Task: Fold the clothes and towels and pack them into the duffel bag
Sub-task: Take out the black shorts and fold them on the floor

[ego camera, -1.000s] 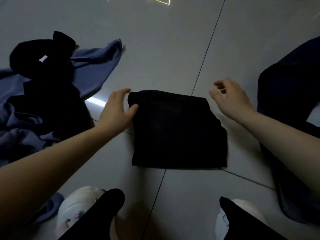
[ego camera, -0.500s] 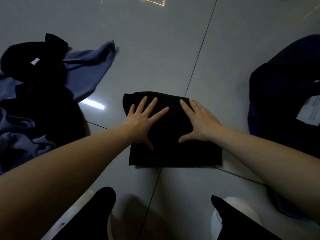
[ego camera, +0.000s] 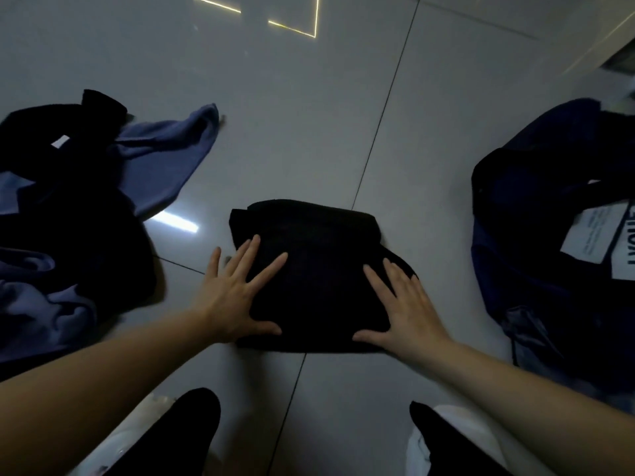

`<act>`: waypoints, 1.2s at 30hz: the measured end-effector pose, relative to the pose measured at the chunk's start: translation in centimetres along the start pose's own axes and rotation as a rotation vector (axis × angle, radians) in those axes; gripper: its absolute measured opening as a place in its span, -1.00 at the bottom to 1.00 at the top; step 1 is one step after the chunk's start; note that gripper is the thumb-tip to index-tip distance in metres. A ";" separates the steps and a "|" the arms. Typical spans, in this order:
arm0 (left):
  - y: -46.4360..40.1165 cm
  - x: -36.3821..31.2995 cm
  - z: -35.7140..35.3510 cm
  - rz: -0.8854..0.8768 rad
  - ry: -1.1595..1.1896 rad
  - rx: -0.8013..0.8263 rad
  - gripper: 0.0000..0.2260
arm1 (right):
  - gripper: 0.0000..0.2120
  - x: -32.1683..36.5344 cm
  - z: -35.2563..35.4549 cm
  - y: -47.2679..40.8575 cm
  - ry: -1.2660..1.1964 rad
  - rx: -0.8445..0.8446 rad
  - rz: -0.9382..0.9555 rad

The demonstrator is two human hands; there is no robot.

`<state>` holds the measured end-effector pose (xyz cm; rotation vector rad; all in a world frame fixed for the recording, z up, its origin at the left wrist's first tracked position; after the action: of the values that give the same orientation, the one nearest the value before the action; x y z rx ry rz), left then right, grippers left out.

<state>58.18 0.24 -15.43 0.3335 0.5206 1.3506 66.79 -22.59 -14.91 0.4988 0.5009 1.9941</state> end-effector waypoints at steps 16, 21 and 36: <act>12.6 14.5 -3.8 0.245 -0.031 -0.026 0.01 | 0.04 18.1 -1.6 -2.6 0.160 0.173 0.370; 14.1 15.4 -4.5 0.297 0.032 0.013 0.02 | 0.06 20.9 -1.9 -4.0 0.227 0.160 0.409; 3.8 1.9 4.4 -0.147 0.056 -0.425 -0.57 | -0.05 7.5 4.1 -2.8 -0.012 -0.130 0.060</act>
<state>57.66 3.15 -10.06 -0.0899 0.2864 1.2916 67.76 -14.19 -12.03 0.4495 0.3500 2.0648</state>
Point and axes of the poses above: each hand's wrist, its own y-axis away from the middle knuckle, its own z-axis out of the back of the hand, x = y × z, the point moved 9 cm from there along -y, towards the middle knuckle, and after that the axes turned 13 degrees about -z, right-handed, at the moved point
